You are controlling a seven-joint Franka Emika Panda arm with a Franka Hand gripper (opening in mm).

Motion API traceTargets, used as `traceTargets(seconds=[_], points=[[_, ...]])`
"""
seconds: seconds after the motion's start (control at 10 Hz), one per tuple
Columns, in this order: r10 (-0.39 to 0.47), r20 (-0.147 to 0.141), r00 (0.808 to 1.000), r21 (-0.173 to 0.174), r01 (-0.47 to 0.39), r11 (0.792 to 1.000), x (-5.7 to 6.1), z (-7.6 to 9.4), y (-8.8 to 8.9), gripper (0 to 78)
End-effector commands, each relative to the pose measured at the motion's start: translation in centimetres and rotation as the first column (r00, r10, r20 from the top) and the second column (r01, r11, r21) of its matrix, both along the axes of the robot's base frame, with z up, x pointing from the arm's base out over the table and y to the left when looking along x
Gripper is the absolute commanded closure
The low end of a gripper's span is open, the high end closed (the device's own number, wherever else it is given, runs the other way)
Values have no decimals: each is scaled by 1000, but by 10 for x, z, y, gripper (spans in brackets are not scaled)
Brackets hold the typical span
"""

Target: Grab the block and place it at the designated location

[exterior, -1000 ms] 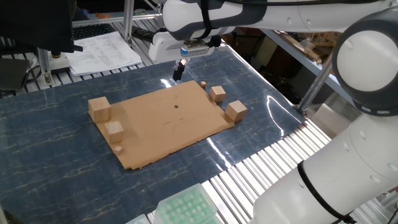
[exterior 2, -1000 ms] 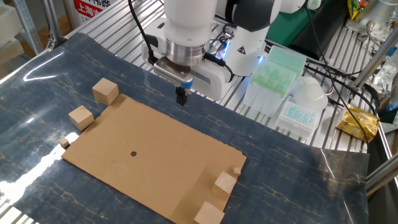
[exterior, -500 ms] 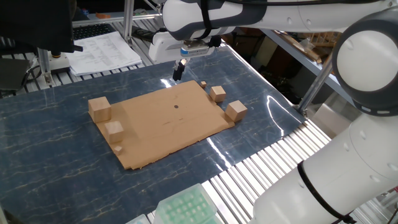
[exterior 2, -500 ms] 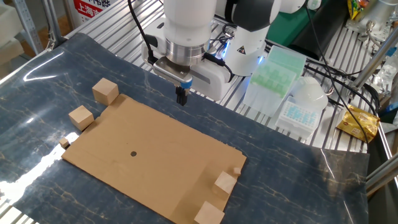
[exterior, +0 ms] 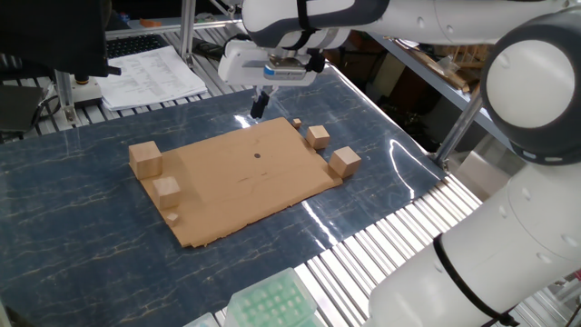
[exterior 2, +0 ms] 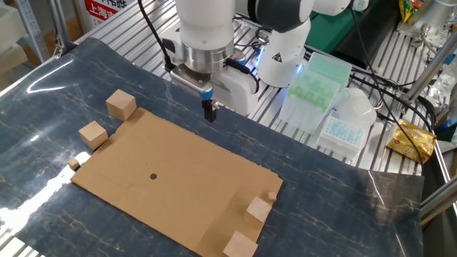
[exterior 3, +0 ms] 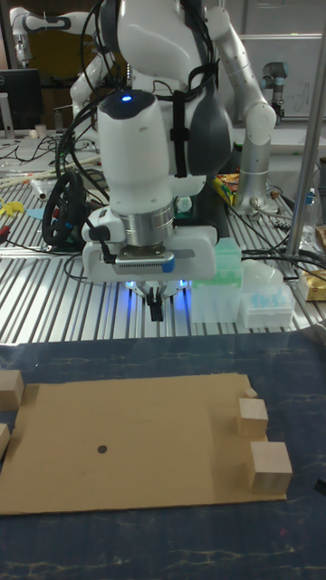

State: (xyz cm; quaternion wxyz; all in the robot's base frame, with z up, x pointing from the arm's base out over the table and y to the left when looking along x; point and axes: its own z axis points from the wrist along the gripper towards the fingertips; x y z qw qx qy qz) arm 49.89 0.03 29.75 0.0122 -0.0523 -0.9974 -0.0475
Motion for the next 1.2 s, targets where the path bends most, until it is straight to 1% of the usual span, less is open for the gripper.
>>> traceTargets(seconds=[0.1,0.2,0.3,0.6,0.7,0.8,0.9,1.0,1.2], points=[[3,1,1000,1,-3,1000,11,2,-5,776],[3,1,1000,1,-3,1000,13,1,-6,776],[5,2,1000,-2,-5,1000,17,0,-14,776],[-6,11,1000,-22,7,1000,19,-3,-28,776],[-7,11,1000,-25,7,1000,19,-3,-29,776],[-26,13,1000,-40,27,999,19,-5,-31,776],[-27,18,999,-45,28,999,19,-7,-31,776],[-28,17,999,-43,28,999,19,-7,-32,776],[-13,25,1000,-47,14,999,19,-7,-31,776]])
